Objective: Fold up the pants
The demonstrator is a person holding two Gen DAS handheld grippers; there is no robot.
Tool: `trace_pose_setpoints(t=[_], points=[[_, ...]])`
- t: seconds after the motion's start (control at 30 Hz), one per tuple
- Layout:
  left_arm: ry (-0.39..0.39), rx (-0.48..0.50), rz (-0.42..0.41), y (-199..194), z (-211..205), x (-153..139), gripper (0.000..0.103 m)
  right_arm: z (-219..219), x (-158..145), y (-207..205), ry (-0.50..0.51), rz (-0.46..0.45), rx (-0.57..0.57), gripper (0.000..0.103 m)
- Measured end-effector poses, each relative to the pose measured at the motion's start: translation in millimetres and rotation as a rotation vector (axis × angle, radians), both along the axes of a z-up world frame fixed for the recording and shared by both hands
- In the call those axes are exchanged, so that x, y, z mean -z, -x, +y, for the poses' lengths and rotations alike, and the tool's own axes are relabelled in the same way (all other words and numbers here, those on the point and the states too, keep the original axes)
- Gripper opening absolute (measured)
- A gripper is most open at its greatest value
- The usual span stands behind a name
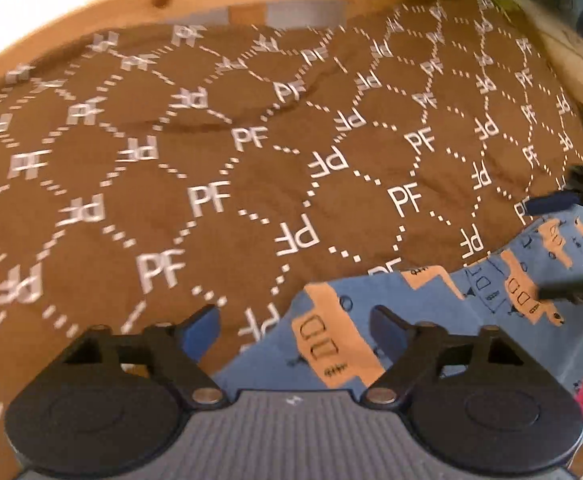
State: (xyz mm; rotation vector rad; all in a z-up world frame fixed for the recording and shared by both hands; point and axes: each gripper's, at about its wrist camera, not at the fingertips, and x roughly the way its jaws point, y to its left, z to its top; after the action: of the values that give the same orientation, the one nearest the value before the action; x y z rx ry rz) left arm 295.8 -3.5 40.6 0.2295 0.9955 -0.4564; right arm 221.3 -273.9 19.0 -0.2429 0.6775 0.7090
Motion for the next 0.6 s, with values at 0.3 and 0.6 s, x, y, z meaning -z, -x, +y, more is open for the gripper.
trace_pose_setpoints(t=[0.3,0.6], points=[[-0.043,0.131,0.071,-13,-24,30,0.015,39,26,-63,-0.049,0.188,-0.154,0.048],[-0.086,0.134,-0.155,31,-30,5,0.006,55,19,-23,0.097,-0.007,-0.152,0.003]])
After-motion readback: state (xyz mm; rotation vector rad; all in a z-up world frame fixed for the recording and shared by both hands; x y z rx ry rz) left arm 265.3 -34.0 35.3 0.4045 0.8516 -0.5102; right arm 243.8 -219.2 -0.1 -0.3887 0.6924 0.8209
